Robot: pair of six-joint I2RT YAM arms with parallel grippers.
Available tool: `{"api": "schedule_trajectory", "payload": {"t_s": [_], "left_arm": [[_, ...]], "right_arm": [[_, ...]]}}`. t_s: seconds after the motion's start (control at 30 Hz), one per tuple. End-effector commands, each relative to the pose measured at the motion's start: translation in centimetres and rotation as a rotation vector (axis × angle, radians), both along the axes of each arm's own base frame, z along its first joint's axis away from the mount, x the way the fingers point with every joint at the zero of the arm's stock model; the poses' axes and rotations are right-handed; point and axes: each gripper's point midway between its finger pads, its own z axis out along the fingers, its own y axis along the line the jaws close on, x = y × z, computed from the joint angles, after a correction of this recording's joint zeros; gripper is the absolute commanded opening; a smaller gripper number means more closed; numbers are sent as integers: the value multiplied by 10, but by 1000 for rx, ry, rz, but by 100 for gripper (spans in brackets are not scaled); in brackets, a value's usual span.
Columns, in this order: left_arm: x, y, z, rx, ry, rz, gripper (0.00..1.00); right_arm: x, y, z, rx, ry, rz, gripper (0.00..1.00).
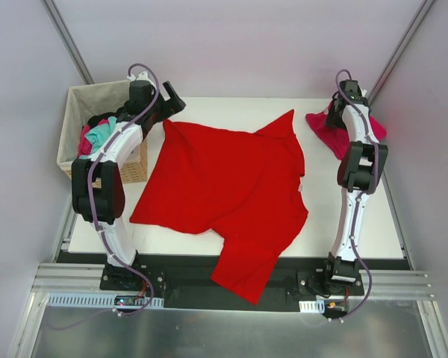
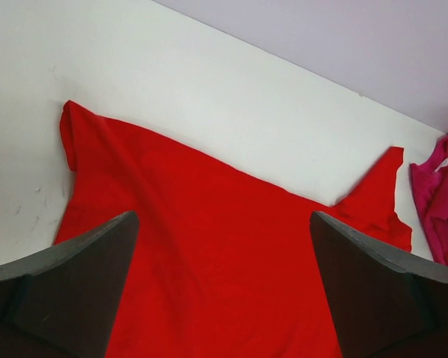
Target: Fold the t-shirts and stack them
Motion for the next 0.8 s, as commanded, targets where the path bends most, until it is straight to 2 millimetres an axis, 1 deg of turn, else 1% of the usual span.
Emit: {"api": "schedule_trajectory", "payload": {"t_s": [0.0, 0.03, 0.07, 0.1, 0.13, 0.17, 0.2, 0.23, 0.27, 0.3, 0.37, 0.4, 0.43, 0.47, 0.5, 0.53, 0.57, 0.63, 0.67, 0.7, 0.77], "left_arm": [[-13, 2, 54, -21, -101, -5, 99], [-16, 1, 53, -23, -98, -8, 99], [-19, 2, 60, -26, -112, -8, 99], [-21, 2, 62, -27, -115, -9, 99], [-24, 2, 60, -29, -109, -8, 99], [-28, 1, 67, -32, -122, -12, 99], [-30, 2, 68, -34, -123, -12, 99], [-33, 1, 66, -36, -118, -14, 99], [-35, 1, 71, -39, -127, -16, 99], [-37, 1, 71, -42, -126, -15, 99], [-41, 1, 72, -47, -126, -15, 99], [-41, 2, 71, -42, -126, -12, 99], [-43, 3, 72, -41, -127, -4, 99], [-43, 4, 71, -37, -125, 1, 99], [-43, 5, 70, -37, -122, 4, 99], [-43, 5, 68, -37, -117, 8, 99], [-43, 5, 67, -43, -110, 11, 99], [-45, 2, 64, -62, -98, 3, 99], [-46, -2, 62, -78, -89, -6, 99], [-47, -4, 58, -80, -78, -7, 99], [-50, -7, 52, -82, -62, -13, 99]], "right_arm": [[-23, 20, 103, -98, -92, 61, 96], [-30, 19, 111, -124, -79, 60, 96], [-42, 21, 124, -140, -67, 69, 96], [-49, 20, 128, -163, -39, 86, 96], [-57, 17, 128, -181, -8, 90, 96], [-66, 17, 130, -193, 23, 100, 96], [-73, 14, 135, -216, 45, 107, 96], [-83, 8, 133, -250, 87, 96, 96], [-89, 4, 133, -269, 108, 90, 96], [-93, 2, 132, -279, 118, 85, 96], [-92, 3, 122, -272, 135, 92, 96], [-89, 3, 118, -266, 138, 96, 96], [-85, 6, 106, -248, 158, 104, 96], [-80, 7, 105, -238, 147, 103, 96], [-76, 10, 100, -222, 147, 108, 96], [-74, 15, 86, -186, 163, 114, 96], [-73, 18, 83, -165, 161, 116, 96], [-78, 21, 72, -125, 181, 107, 96], [-81, 22, 73, -108, 169, 86, 96], [-87, 21, 65, -101, 186, 78, 96], [-88, 14, 67, -106, 170, 56, 96]]}}
